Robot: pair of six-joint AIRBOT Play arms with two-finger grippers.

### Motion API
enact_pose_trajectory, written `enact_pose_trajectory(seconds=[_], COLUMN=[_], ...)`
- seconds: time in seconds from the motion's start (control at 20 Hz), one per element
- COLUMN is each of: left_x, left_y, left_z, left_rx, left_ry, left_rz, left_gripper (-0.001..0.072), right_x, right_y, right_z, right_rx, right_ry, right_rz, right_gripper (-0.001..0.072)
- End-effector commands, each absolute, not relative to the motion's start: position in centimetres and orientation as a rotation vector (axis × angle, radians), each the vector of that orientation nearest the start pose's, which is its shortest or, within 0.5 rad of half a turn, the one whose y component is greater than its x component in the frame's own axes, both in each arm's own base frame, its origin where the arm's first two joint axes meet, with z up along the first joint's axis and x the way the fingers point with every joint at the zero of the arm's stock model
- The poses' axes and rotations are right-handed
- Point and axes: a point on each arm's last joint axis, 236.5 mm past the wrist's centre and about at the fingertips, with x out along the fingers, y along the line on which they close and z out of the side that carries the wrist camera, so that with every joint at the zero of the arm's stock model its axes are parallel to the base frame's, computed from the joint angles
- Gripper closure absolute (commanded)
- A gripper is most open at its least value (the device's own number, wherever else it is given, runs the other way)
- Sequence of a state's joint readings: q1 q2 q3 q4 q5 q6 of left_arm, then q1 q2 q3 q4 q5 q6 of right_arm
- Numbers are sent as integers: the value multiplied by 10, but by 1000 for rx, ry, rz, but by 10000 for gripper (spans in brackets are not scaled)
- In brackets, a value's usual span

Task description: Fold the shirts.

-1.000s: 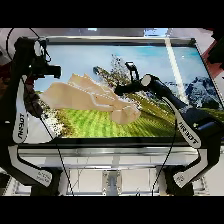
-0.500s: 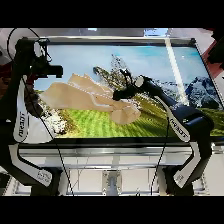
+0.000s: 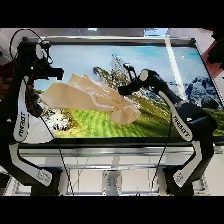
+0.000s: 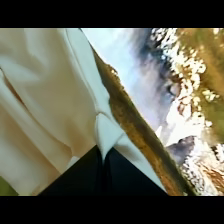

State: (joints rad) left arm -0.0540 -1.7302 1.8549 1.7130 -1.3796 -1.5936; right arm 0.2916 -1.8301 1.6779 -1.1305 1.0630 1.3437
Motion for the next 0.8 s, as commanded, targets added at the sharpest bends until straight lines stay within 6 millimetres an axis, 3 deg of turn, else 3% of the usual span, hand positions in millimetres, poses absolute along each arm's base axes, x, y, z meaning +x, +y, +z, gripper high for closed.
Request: enact_pose_trajectory(seconds=[0.0, 0.15, 0.3, 0.45, 0.55, 0.75], left_x=[496, 483, 476, 498, 512, 516], left_y=[20, 37, 44, 31, 33, 34], left_z=[9, -26, -44, -44, -44, -69], left_rx=[129, 66, 26, -40, -72, -92], left_ry=[1288, 1333, 1351, 1262, 1206, 1221], left_rz=[90, 144, 159, 121, 145, 165], left_gripper=[3, 2, 3, 3, 3, 4], right_x=[496, 491, 479, 472, 472, 471], right_y=[191, 149, 118, 118, 124, 131], right_z=[19, 44, 47, 44, 45, 47], right_rx=[-3, -64, -131, -141, -126, -109], right_ry=[1165, 1166, 1220, 1252, 1244, 1240], right_rz=[543, 470, 408, 411, 427, 447], right_gripper=[679, 679, 679, 679, 679, 679])
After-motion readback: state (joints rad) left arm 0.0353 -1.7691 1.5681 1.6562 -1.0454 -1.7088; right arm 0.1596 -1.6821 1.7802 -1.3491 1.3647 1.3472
